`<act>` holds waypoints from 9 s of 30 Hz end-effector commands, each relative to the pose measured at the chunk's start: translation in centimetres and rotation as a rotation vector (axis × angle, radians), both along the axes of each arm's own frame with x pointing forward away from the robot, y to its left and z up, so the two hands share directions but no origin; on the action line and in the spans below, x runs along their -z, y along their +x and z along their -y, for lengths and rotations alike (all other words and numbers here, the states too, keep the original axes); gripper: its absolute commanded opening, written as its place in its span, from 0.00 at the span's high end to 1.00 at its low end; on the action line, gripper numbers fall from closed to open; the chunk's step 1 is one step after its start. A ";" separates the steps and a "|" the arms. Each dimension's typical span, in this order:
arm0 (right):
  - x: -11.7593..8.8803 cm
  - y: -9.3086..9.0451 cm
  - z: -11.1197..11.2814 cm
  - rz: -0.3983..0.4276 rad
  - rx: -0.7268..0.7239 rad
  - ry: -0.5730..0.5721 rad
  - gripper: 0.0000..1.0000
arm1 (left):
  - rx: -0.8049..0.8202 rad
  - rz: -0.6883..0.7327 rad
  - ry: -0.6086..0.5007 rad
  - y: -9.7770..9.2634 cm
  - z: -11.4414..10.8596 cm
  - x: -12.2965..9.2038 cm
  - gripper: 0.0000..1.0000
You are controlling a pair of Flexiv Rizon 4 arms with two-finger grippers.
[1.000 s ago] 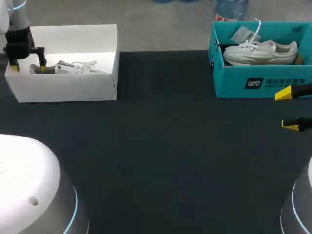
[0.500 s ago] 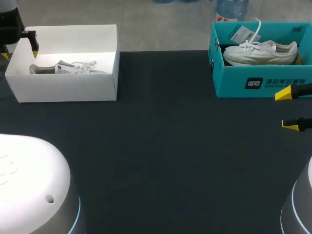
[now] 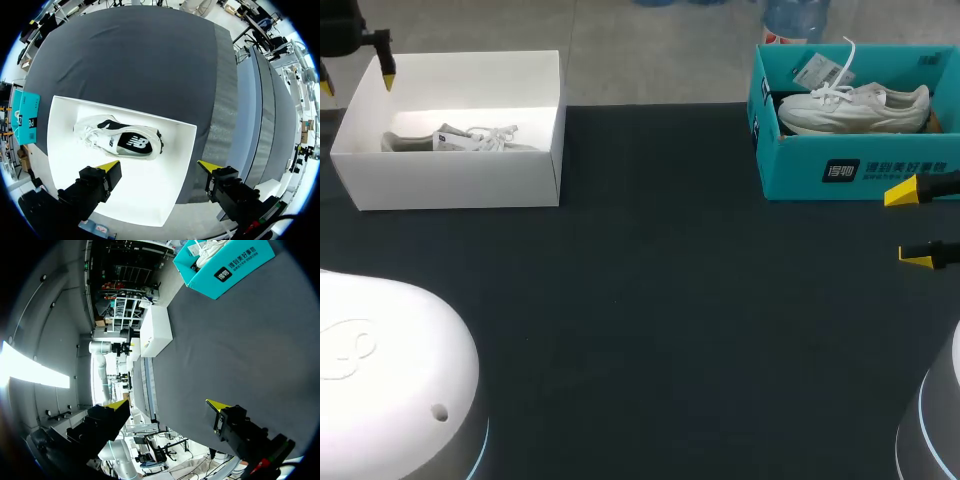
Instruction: Take the shoe out of the shoebox, open the shoe tongue, remove and reinsert the insole, then place the shoe into the shoebox
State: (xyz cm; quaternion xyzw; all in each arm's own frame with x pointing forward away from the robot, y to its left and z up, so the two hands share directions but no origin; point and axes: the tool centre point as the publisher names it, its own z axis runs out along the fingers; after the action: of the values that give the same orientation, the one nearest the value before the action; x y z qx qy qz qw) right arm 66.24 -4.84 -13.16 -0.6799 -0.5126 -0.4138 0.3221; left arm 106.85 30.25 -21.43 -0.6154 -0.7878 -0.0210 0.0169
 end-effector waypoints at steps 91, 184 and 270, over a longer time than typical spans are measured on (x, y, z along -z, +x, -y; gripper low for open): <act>3.8 30.5 20.0 -0.018 0.101 -1.007 0.00 | 0.000 -0.001 0.001 0.1 0.0 0.0 0.00; 22.3 49.8 27.4 -0.312 0.049 -1.058 0.00 | 0.000 -0.001 0.001 0.1 0.0 0.0 0.00; 3.9 47.1 26.1 -0.208 0.065 -1.231 1.00 | 0.000 -0.001 0.001 0.1 0.0 0.0 0.00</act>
State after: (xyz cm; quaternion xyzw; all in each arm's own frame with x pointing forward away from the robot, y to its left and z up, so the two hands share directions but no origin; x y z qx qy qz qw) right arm 114.21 -31.38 -17.72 -0.7947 -0.6023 0.0313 -0.0690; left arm 106.95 30.28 -21.51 -0.6154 -0.7878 -0.0196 0.0168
